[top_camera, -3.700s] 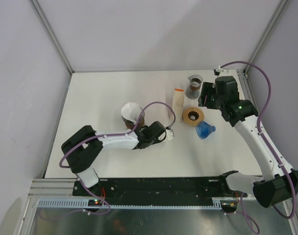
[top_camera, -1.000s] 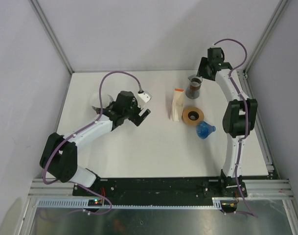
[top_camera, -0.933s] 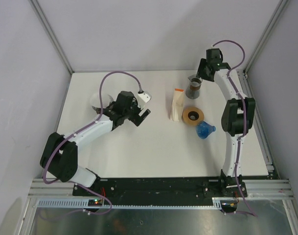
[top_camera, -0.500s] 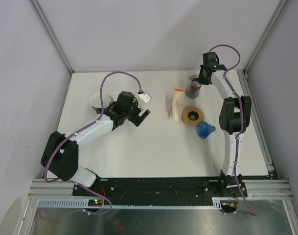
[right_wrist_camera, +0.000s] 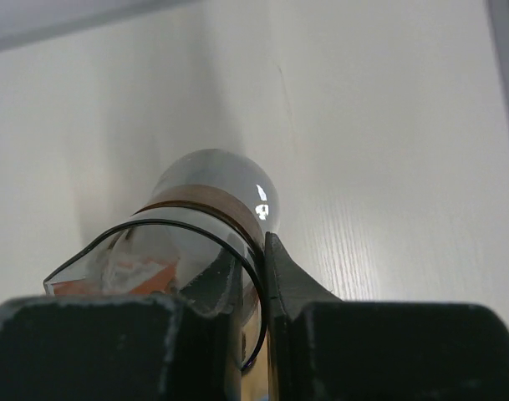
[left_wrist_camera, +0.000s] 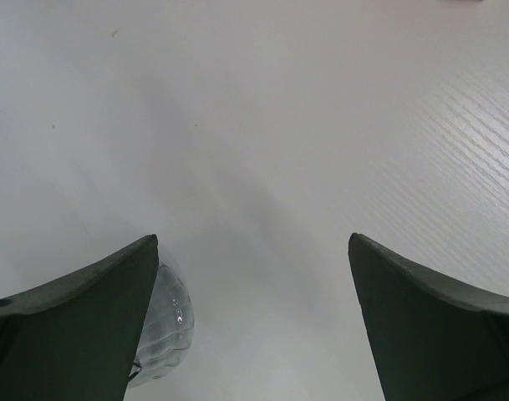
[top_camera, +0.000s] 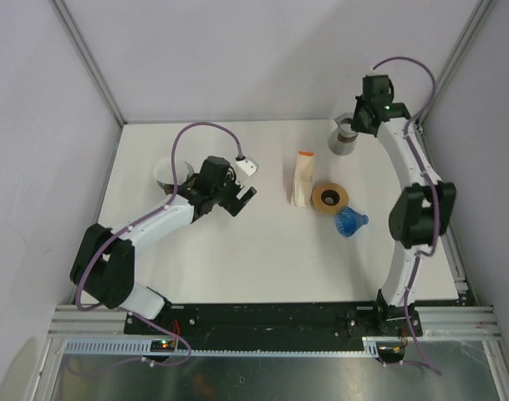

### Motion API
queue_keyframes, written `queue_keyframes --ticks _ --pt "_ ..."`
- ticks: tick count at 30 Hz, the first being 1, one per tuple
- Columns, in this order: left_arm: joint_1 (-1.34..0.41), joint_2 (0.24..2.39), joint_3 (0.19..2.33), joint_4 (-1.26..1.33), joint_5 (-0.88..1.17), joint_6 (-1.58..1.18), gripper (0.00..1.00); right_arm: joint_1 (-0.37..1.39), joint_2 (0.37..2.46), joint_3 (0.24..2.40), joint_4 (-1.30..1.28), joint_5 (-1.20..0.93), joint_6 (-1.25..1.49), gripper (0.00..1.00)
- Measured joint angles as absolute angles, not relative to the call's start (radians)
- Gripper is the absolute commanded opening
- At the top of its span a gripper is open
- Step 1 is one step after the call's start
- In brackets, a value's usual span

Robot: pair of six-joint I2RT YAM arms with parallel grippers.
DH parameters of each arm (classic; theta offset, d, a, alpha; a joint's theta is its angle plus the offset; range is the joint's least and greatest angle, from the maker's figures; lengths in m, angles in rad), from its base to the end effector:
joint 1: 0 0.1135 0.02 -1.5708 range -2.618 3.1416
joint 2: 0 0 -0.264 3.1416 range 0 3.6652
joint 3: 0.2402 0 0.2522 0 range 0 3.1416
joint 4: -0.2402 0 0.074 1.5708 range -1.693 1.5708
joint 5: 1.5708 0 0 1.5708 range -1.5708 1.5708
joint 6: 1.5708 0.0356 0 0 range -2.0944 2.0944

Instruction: Place the coffee filter in the dripper

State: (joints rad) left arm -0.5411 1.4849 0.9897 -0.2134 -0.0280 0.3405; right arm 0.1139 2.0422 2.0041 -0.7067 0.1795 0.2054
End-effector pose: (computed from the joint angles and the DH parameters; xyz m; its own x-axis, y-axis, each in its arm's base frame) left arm 0.2787 -0.1663 0.2416 -0.3599 0.6058 -0.7096 0.6544 0.7060 0.2707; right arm 0.4648 0.0468 0.3254 -0.6555 0.1270 -0.7445 0.1556 0.9873 0.0315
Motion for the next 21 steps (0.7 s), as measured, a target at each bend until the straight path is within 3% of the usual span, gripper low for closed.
queue_keyframes --ticks 5,10,21 --pt "-0.541 1.485 0.99 -0.218 -0.047 0.341 1.0 0.194 1.73 1.866 -0.692 0.189 0.155 0.0" --pt "-0.54 1.484 0.99 -0.223 -0.08 0.339 1.0 0.435 1.479 1.686 -0.665 0.174 0.096 0.0" --pt "-0.504 1.452 0.99 -0.227 -0.122 0.295 1.0 0.696 1.409 1.356 -0.687 0.082 0.088 0.0"
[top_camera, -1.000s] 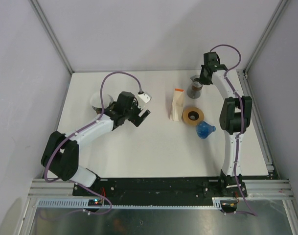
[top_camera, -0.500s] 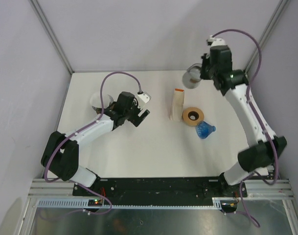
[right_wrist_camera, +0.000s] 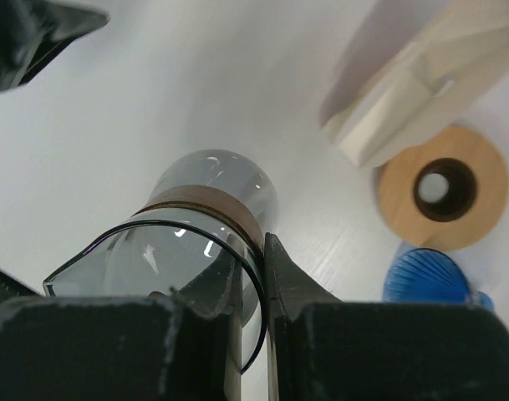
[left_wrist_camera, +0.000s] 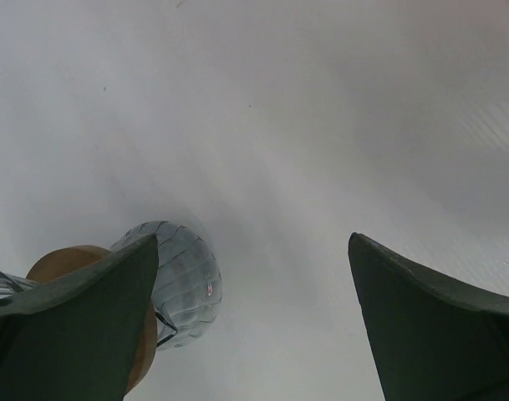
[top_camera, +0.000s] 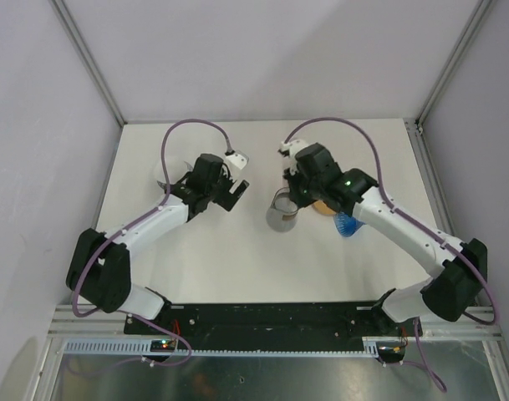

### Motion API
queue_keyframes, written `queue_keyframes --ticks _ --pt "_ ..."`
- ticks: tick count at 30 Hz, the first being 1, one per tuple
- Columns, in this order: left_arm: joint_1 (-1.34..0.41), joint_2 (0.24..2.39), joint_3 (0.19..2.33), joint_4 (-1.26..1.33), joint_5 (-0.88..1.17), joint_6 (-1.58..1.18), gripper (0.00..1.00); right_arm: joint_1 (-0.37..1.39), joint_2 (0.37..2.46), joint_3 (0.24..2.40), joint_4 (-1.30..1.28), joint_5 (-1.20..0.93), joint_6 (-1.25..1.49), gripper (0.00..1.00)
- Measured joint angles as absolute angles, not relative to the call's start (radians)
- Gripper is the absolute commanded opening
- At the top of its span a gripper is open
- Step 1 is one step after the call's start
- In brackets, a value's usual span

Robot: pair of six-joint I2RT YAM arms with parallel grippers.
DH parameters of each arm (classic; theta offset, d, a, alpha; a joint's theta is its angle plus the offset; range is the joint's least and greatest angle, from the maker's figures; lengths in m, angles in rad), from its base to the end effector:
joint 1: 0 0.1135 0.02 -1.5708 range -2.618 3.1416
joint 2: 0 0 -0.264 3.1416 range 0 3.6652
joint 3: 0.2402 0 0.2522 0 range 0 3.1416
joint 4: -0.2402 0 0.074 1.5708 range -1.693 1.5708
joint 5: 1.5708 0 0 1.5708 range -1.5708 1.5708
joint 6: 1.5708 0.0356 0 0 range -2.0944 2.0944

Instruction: Place the coffee filter in the dripper

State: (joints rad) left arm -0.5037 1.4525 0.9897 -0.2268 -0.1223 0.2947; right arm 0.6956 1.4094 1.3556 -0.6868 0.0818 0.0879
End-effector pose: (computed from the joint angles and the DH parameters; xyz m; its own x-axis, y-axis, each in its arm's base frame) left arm 0.2816 -0.1503 0.2504 -0.4180 0.5595 -0.7157 0.5414 0.7861 0.2984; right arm 0.2369 0.1940 0.3469 -0.5680 -0.3602 -0.7401 -0.5446 0.8386 0.0099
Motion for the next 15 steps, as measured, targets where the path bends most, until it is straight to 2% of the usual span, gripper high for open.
queue_keyframes --ticks 6,15 --pt "-0.483 1.442 0.99 -0.227 -0.121 0.287 1.0 0.807 1.465 1.33 -0.67 0.038 0.068 0.0" --pt "-0.449 1.428 0.99 -0.227 -0.12 0.284 1.0 0.83 1.546 1.256 -0.639 -0.044 -0.001 0.0"
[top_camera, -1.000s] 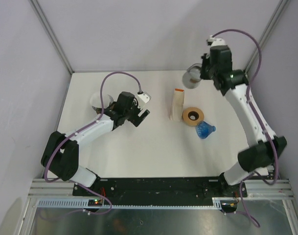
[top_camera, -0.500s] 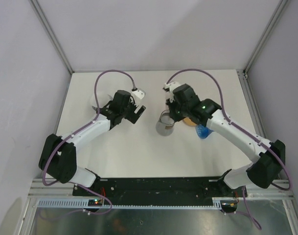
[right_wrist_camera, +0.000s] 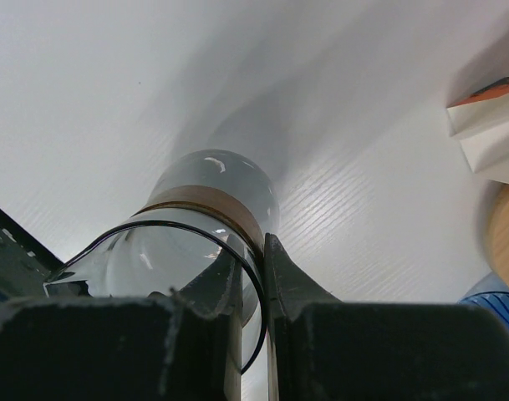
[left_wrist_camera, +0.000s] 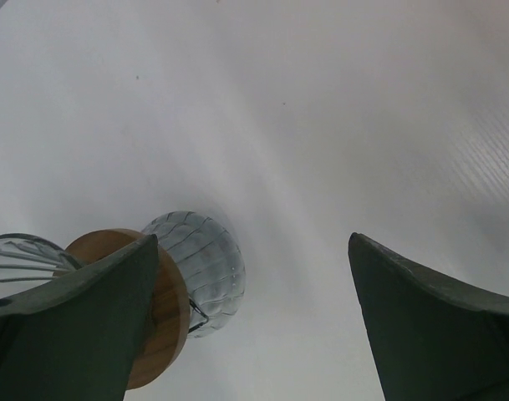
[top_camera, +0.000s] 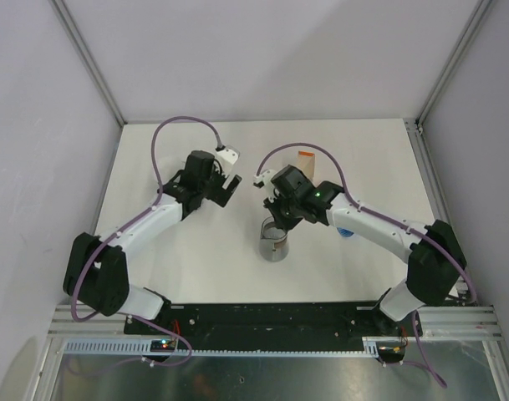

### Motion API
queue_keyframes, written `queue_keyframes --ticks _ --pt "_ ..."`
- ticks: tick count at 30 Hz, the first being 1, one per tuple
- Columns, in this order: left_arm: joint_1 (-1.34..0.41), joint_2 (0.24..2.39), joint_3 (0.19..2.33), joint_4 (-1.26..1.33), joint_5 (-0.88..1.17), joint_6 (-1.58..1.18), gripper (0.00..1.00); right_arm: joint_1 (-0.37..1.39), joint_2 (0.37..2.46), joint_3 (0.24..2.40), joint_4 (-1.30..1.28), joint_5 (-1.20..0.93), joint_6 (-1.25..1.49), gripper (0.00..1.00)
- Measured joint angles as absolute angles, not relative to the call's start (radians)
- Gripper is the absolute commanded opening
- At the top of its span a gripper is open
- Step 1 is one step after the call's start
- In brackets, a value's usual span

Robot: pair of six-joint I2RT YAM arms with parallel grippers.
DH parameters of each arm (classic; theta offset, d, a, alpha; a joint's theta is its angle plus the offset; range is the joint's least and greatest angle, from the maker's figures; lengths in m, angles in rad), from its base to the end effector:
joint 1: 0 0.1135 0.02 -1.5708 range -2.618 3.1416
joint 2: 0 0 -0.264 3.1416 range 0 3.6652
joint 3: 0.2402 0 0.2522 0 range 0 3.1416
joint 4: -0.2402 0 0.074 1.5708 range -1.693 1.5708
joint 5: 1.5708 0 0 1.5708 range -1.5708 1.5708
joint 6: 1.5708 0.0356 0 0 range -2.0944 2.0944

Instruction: Place the coffee filter in the dripper

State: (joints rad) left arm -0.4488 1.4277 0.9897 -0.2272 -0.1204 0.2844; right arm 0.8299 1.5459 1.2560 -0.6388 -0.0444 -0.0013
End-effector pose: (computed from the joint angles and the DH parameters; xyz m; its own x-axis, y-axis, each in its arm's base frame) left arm 0.2863 -0.1331 0.2578 -0.4368 0.5195 -0.7344 0.4878 0.8227 0.2919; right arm 0.2222 0.2452 0.2771 -0.5396 -0.5918 -0.5989 -0.7558 0.6539 0.0348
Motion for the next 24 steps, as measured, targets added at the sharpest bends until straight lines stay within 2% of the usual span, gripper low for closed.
queue_keyframes --ticks 10,24 --pt "-0.438 1.413 0.99 -0.228 -0.121 0.278 0.99 0.83 1.609 1.24 -0.598 -0.101 -0.06 0.0" --pt "-0.438 1.409 0.99 -0.228 -0.121 0.278 1.0 0.836 1.633 1.238 -0.583 -0.111 -0.083 0.19"
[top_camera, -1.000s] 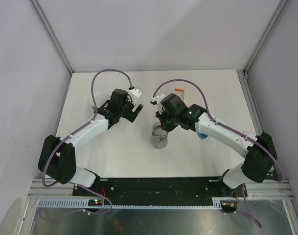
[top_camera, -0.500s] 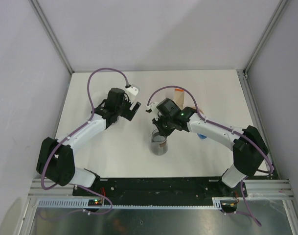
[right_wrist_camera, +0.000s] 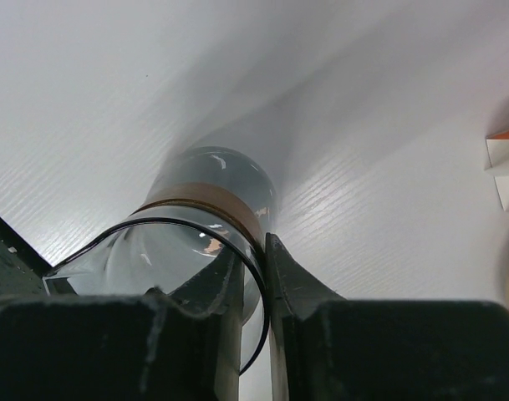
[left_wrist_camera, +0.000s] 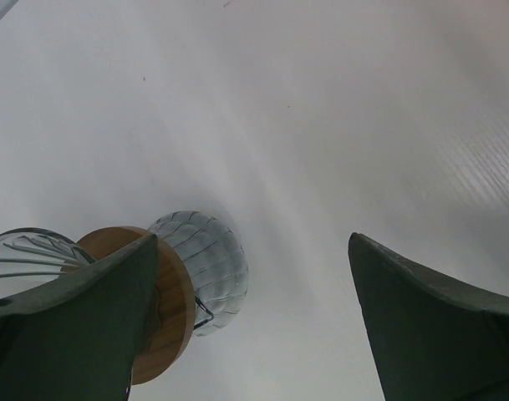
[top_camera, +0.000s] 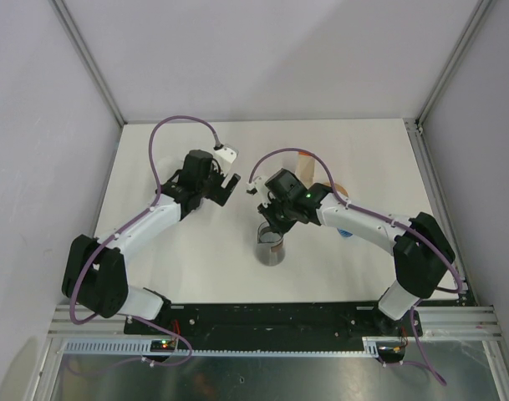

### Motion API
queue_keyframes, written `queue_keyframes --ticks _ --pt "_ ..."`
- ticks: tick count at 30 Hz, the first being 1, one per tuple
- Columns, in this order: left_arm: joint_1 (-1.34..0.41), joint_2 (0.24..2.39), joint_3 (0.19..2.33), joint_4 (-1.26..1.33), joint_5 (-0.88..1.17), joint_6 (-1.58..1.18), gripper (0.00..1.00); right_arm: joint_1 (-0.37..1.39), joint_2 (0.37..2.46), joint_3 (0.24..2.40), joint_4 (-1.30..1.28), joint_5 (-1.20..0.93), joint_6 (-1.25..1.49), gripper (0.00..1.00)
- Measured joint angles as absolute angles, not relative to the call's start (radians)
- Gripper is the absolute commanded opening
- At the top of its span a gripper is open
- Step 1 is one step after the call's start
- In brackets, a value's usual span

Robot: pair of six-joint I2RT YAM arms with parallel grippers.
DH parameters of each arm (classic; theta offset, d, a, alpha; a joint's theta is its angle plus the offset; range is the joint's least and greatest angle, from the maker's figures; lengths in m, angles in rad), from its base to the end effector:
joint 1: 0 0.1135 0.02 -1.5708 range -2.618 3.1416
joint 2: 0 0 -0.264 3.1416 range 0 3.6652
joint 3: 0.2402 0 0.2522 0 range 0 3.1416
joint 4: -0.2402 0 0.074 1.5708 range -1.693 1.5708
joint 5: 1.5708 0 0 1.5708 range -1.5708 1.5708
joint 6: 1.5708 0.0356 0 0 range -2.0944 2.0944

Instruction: Place the coffee filter in the dripper

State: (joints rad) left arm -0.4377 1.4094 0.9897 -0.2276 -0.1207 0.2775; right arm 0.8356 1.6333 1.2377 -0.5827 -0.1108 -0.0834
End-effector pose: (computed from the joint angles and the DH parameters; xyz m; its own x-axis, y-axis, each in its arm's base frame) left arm 0.2853 -0.1288 0.2631 -0.4338 0.5033 -0.7473 0.4706 0.8339 0.2884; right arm 0.2296 0.2598 0.2472 -0.4896 -0.6648 -0.5641 -0.8222 0.5674 0.0449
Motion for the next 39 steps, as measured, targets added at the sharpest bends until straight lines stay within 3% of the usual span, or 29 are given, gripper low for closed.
queue_keyframes --ticks 4,9,15,20,31,39 --pt "-0.438 1.408 0.99 -0.227 -0.121 0.278 1.0 0.837 1.634 1.238 -0.582 -0.112 -0.083 0.25" --pt "-0.438 1.408 0.99 -0.227 -0.121 0.278 1.0 0.837 1.633 1.238 -0.572 -0.112 -0.083 0.26" --pt "-0.438 1.408 0.99 -0.227 -0.12 0.278 1.0 0.836 1.633 1.238 -0.564 -0.068 -0.078 0.08" --pt "-0.438 1.407 0.99 -0.228 -0.12 0.278 1.0 0.82 1.633 1.238 -0.554 -0.02 -0.055 0.06" --pt "-0.438 1.406 0.99 -0.228 -0.12 0.278 1.0 0.799 1.624 1.238 -0.532 0.014 -0.019 0.46" --pt "-0.438 1.406 0.99 -0.227 -0.113 0.279 1.0 0.782 1.479 1.235 -0.516 -0.04 -0.016 0.62"
